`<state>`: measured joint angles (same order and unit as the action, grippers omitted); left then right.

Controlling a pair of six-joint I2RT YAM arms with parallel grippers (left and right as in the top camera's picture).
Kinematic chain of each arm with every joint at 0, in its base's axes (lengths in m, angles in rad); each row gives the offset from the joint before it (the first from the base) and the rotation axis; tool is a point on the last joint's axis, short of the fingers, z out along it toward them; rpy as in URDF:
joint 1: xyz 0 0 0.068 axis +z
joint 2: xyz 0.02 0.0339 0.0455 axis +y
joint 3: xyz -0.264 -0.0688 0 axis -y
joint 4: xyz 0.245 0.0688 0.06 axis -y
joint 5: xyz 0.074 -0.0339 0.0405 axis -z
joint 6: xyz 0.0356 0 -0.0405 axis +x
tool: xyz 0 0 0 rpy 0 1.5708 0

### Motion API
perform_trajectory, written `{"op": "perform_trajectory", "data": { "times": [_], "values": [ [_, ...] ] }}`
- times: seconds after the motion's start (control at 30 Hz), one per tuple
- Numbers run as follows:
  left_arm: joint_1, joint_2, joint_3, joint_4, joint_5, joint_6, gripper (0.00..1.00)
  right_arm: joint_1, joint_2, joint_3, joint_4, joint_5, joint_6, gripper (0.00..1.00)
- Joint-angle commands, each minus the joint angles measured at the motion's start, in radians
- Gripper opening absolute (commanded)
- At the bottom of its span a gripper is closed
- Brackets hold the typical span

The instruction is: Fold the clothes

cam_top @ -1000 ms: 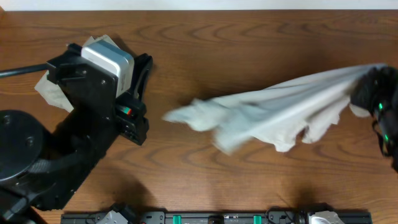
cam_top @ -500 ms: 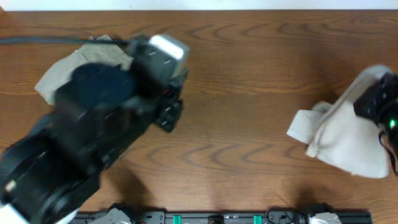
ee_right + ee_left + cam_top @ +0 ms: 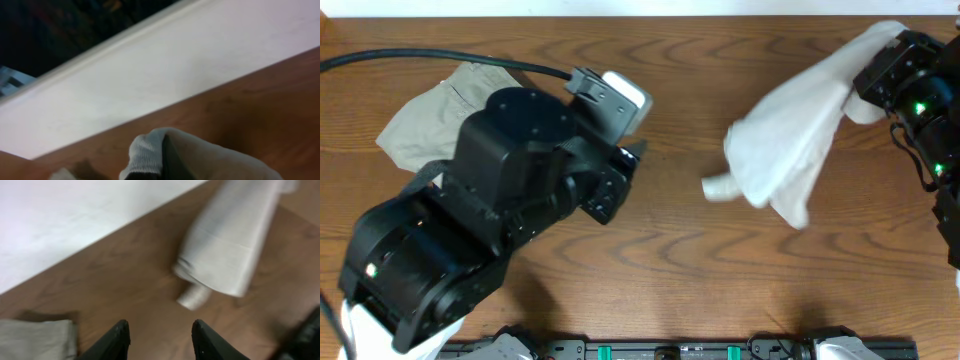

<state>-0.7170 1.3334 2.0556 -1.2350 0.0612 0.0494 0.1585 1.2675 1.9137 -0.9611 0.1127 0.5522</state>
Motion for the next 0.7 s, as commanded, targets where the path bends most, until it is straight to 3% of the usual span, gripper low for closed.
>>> {"op": "perform_trajectory", "data": {
  "times": [0.0,0.1,0.33,0.5,0.67],
  "values": [
    [-0.001,0.05,-0.035,0.003,0.166,-0.001,0.43,0.0,-0.026,0.014,0.031,-0.043,0.072,0.01],
    [-0.023,0.113,-0.057,0.012,0.229,0.008,0.43,0.014,-0.019,0.014,0.051,-0.043,0.093,0.01],
    [-0.151,0.311,-0.062,0.051,0.227,0.101,0.44,0.06,-0.005,0.014,0.103,-0.042,0.109,0.01],
    [-0.211,0.426,-0.062,0.12,0.207,0.1,0.44,0.072,-0.004,0.014,0.109,-0.042,0.109,0.01],
    [-0.246,0.445,-0.062,0.161,0.046,0.032,0.43,0.071,-0.004,0.014,0.105,-0.032,0.108,0.01]
  ]
}}
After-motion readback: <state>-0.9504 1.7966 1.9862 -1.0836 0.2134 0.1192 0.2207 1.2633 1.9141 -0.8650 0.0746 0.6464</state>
